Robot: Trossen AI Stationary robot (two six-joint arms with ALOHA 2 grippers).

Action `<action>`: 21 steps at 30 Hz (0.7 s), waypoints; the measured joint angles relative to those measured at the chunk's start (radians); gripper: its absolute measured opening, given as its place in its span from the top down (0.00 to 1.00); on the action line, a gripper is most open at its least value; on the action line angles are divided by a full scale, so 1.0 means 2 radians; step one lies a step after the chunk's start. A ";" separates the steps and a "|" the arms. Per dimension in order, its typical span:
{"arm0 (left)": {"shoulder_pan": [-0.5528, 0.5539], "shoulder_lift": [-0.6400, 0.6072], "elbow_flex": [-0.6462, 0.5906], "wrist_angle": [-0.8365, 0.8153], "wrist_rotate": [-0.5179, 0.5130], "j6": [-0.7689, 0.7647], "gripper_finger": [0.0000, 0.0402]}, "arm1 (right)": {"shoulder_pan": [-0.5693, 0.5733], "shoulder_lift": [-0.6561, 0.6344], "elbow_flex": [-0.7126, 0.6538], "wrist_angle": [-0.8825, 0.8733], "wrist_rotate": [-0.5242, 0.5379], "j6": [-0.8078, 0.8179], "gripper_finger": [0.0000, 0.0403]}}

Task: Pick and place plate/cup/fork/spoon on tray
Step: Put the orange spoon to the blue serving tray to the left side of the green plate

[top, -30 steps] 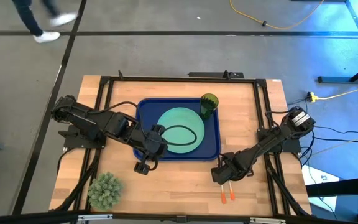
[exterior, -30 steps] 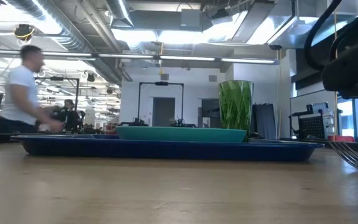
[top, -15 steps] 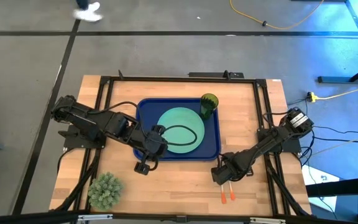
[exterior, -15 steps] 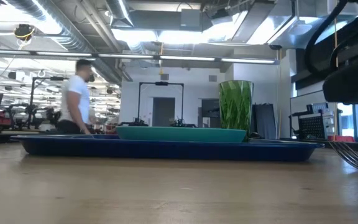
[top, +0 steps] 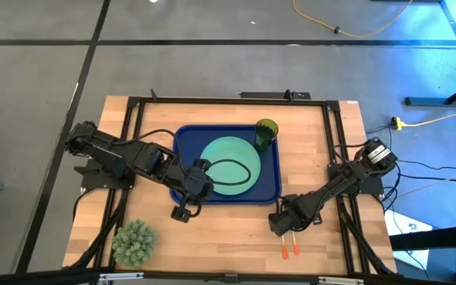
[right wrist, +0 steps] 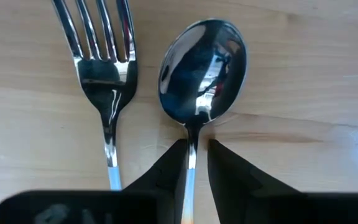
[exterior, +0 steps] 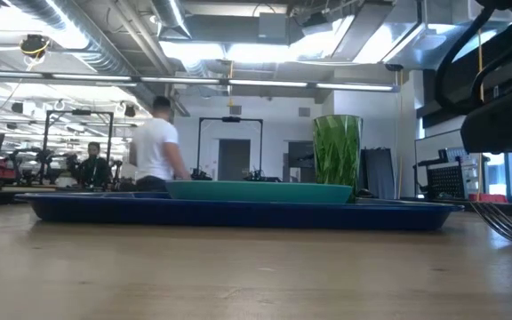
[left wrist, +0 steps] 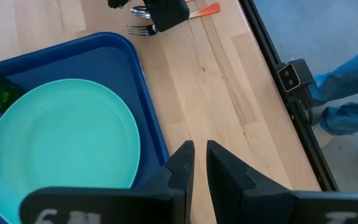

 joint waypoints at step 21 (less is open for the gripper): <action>0.000 0.000 0.000 0.000 0.000 0.000 0.91 | 0.000 0.001 0.004 0.000 0.005 -0.013 0.99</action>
